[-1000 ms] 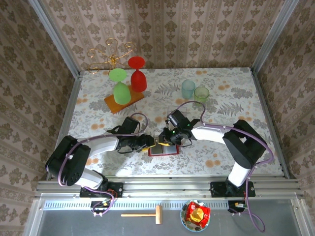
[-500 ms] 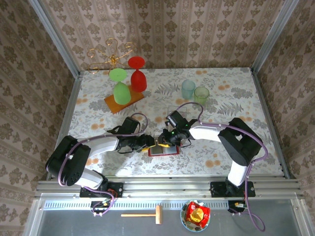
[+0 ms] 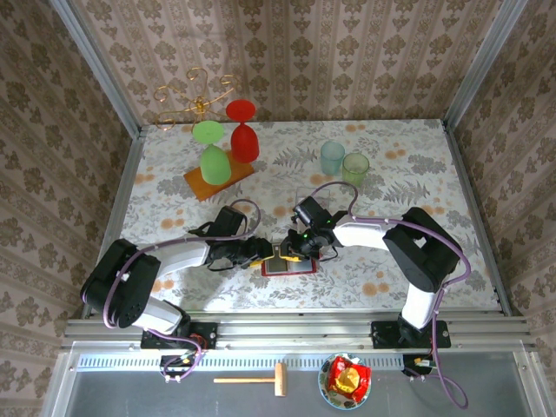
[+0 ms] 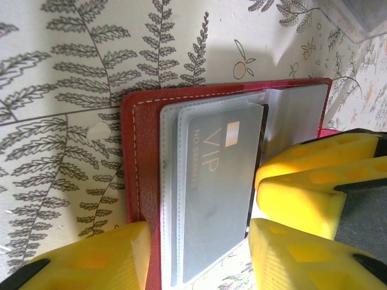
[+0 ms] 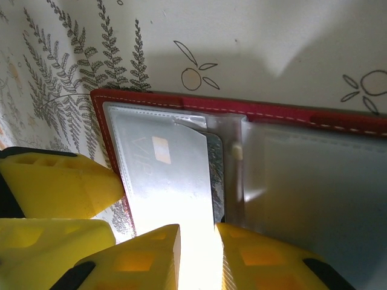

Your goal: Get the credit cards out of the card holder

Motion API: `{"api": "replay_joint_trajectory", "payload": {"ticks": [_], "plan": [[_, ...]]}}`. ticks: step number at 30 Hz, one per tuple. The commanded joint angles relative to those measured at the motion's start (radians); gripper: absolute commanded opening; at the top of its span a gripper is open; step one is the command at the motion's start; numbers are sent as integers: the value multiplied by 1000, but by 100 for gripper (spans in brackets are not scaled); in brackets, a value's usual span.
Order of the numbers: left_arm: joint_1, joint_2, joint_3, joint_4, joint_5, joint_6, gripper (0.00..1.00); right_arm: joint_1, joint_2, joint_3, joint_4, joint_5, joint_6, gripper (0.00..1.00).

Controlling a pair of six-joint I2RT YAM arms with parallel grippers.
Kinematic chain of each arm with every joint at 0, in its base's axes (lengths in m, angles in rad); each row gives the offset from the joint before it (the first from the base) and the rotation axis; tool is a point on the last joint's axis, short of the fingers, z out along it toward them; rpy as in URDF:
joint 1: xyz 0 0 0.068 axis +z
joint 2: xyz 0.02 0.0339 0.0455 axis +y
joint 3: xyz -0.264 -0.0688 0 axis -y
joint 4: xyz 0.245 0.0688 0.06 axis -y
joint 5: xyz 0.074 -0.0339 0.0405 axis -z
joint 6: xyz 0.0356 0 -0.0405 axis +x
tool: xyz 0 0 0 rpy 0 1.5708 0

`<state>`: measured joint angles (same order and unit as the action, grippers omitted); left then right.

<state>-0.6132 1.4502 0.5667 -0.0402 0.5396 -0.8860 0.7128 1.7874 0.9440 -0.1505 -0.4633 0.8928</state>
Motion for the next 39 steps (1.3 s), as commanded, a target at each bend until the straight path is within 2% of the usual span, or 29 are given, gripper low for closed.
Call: {"api": "replay_joint_trajectory", "payload": {"ticks": [1, 13, 29, 32, 39], "plan": [[6, 13, -10, 7, 13, 16, 47, 8, 17, 27, -53, 22, -22, 23], [7, 18, -11, 6, 16, 18, 47, 8, -6, 63, -151, 92, -75, 23], [20, -20, 25, -33, 16, 36, 46, 8, -64, 64, -173, 98, -85, 23], [20, -25, 32, -23, 24, 29, 41, 6, -68, 61, -168, 94, -83, 23], [15, -6, 30, 48, 47, 4, 18, 7, -54, 40, -107, 55, -55, 23]]}}
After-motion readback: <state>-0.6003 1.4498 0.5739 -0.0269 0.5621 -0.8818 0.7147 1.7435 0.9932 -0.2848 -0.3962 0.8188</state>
